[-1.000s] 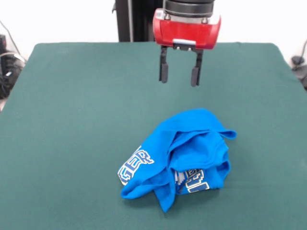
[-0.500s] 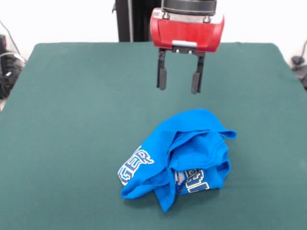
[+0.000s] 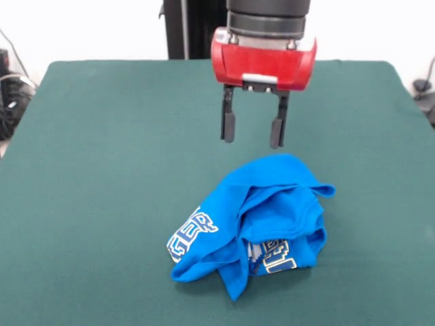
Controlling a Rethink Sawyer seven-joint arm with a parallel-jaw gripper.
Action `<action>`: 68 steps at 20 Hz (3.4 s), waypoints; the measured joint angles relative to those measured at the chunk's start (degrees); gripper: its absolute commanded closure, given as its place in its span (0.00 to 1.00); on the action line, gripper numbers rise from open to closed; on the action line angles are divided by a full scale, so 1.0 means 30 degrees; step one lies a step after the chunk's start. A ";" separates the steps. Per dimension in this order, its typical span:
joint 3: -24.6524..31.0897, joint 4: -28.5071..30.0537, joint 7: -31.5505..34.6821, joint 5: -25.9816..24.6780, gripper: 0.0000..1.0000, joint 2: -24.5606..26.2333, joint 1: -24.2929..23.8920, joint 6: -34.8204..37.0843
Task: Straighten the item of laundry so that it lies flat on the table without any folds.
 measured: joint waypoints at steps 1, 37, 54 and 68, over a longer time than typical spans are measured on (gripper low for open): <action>0.0003 -0.0033 0.0000 0.0000 0.00 0.0185 0.0006 0.0000; -0.0829 -0.0136 0.0000 -0.0056 0.00 0.3582 0.1738 -0.2295; -0.1168 -0.0136 0.0000 0.0012 1.00 0.3688 0.1673 -0.2589; -0.1168 -0.0103 0.0000 0.0008 1.00 0.3474 0.1372 -0.2589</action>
